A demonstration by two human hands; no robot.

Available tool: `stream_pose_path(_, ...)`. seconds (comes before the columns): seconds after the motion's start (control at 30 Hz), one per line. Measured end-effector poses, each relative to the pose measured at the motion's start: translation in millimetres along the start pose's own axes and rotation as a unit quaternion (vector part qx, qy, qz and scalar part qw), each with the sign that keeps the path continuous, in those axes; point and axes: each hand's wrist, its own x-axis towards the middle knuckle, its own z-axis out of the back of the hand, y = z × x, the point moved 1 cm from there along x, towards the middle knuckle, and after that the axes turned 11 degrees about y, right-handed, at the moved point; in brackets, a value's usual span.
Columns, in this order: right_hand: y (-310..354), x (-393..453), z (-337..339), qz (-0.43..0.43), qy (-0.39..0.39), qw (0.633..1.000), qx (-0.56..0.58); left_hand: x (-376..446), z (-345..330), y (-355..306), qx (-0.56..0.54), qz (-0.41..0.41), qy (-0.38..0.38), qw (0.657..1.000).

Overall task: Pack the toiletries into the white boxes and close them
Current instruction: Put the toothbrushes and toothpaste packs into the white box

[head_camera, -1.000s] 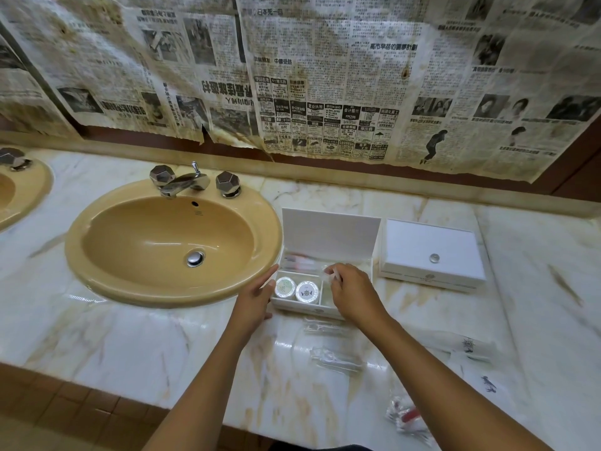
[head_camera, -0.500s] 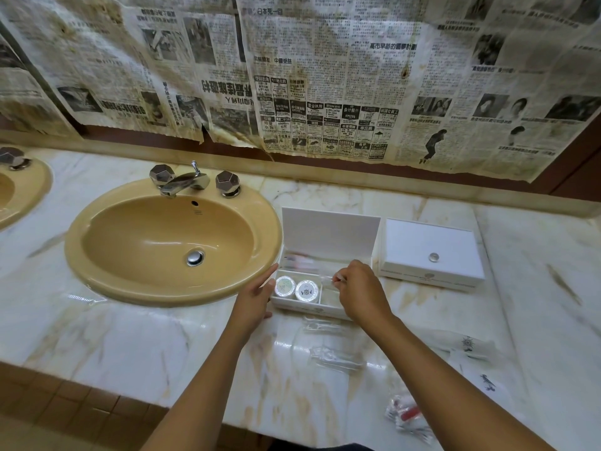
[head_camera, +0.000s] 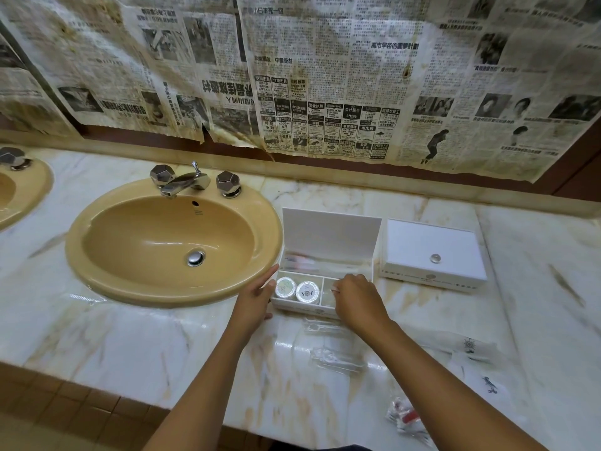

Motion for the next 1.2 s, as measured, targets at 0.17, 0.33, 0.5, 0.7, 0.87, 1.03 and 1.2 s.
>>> stream_pose_path(0.17,-3.7,2.2,-6.8,-0.003,0.074,0.997,0.03,-0.5,-0.4,0.0,0.002,-0.008,0.0,1.0)
stream_pose_path(0.33,-2.7,0.5,-2.5,0.002,0.048,0.997,0.054,-0.4,0.5,0.5,0.003,-0.013,0.0,1.0)
stream_pose_path(0.5,3.5,-2.9,7.6,0.044,-0.056,0.988,0.135,-0.5,0.2,0.3,-0.001,-0.01,0.002,1.0)
stream_pose_path(0.7,8.6,-6.7,13.5,0.046,0.001,0.982,0.185,-0.5,0.4,-0.6,0.002,-0.009,0.002,1.0)
stream_pose_path(0.87,6.7,-7.6,14.4,0.025,0.012,0.973,0.228,-1.3,-0.1,-0.9,-0.003,-0.007,0.005,1.0)
stream_pose_path(1.03,5.0,-8.7,12.8,0.023,0.011,0.967,0.253,-0.6,-0.5,-0.5,-0.003,-0.006,0.004,1.0)
stream_pose_path(1.2,3.3,-3.6,9.6,0.015,0.001,0.981,0.195,0.1,0.3,0.8,-0.004,-0.007,0.002,1.0)
